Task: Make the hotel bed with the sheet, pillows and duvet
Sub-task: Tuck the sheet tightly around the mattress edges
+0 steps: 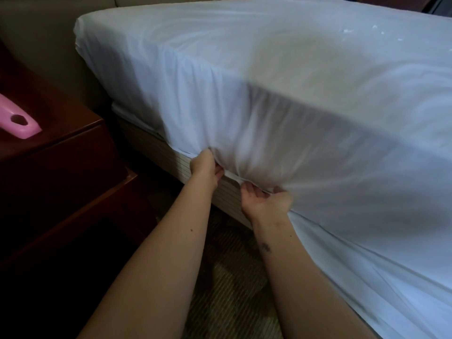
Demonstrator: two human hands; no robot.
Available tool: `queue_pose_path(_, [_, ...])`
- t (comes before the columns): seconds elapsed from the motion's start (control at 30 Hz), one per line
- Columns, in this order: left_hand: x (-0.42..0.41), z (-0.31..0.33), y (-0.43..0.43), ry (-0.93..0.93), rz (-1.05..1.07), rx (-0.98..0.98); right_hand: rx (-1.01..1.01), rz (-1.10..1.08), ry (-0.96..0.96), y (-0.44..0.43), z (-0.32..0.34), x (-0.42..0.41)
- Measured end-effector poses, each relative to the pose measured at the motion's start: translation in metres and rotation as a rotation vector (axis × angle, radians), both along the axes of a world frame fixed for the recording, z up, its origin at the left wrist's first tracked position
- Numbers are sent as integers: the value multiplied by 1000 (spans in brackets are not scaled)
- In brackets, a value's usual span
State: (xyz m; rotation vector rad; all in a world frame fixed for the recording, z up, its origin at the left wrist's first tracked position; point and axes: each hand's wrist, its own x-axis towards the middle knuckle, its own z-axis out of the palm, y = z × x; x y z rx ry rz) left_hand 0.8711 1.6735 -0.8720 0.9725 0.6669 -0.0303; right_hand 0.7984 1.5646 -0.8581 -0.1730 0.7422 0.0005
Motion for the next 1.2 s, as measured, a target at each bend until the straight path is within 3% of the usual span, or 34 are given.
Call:
queue_pose_path(0.17, [-5, 6, -8, -98, 12, -303, 195, -42, -148, 2, 0, 2])
queue_pose_path(0.4, [16, -16, 4, -263, -25, -693, 111, -2, -274, 7, -20, 19])
queue_pose_path(0.53, [28, -19, 3, -326, -34, -770, 53, 24, -307, 10, -27, 33])
queue_pose_path(0.67, [38, -21, 7, -241, -75, -777, 13, 15, -392, 14, -34, 39])
queue_pose_path(0.8, [37, -8, 18, -82, -167, -621, -29, 64, -373, 12, -37, 39])
queue_pose_path(0.93, [37, -6, 39, 27, -226, -223, -62, 68, -365, 14, -35, 36])
queue_pose_path(1.0, [39, -11, 45, 39, -128, 4, -66, 54, -411, 17, -37, 36])
queue_pose_path(1.13, [53, -20, 62, -48, 241, 227, -71, 8, -384, 18, -40, 38])
queue_pose_path(1.2, [60, -19, 66, -98, 270, 202, -67, 7, -389, 20, -39, 38])
